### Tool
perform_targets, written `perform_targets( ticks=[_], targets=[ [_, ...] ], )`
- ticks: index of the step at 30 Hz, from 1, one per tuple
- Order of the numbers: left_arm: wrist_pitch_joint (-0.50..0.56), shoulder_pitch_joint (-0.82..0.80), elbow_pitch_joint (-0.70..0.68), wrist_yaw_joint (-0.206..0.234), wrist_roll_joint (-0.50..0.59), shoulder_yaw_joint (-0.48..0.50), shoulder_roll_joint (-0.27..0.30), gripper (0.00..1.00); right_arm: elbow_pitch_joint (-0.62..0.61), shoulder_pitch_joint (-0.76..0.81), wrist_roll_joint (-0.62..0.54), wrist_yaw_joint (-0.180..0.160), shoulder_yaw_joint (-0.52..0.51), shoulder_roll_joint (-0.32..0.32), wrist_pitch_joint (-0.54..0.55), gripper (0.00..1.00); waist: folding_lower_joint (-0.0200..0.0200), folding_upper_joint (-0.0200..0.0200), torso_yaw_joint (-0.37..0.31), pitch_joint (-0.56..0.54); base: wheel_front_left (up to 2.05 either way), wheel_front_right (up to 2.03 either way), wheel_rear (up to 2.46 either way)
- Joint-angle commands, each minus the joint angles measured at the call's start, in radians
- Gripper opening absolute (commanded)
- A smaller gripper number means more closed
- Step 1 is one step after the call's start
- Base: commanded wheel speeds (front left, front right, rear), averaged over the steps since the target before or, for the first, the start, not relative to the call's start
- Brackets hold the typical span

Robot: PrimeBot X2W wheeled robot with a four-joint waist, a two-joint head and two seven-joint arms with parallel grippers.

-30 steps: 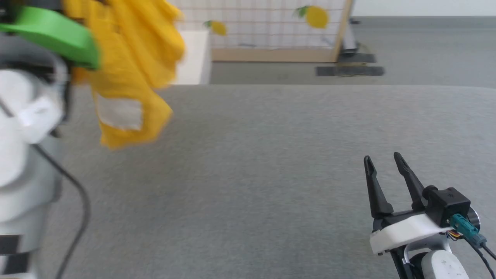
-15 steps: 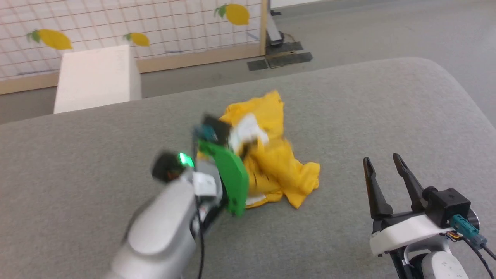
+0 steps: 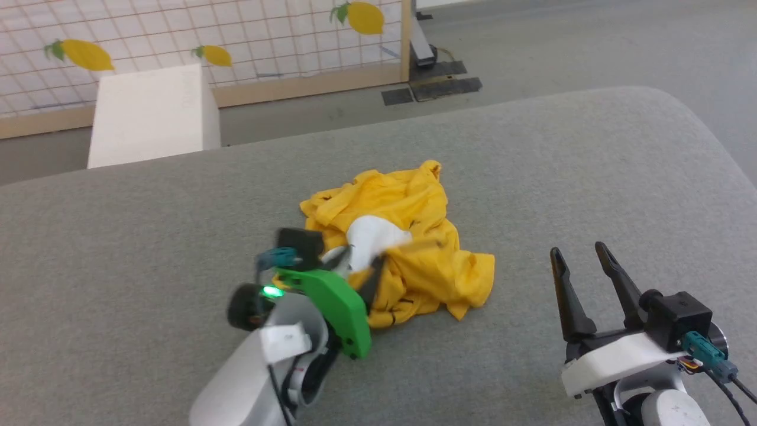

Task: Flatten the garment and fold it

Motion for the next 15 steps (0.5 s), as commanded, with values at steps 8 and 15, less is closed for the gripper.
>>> perform_targets(
  ticks=[8,15],
  targets=[
    [-0.408,0.117,-0.071,0.096,0.097,0.143,0.064,1.00,-0.027,0.023,-0.014,-0.002,0.002,0.000,0.019,1.00,0.0000,0.0000,0.102,-0.039,0.00,0.00,0.00],
    [-0.447,0.212,-0.167,0.121,0.173,0.297,0.071,1.00,-0.042,0.025,-0.016,-0.002,-0.002,0.000,0.038,1.00,0.0000,0.0000,0.156,-0.034,0.00,0.00,0.00]
  ],
)
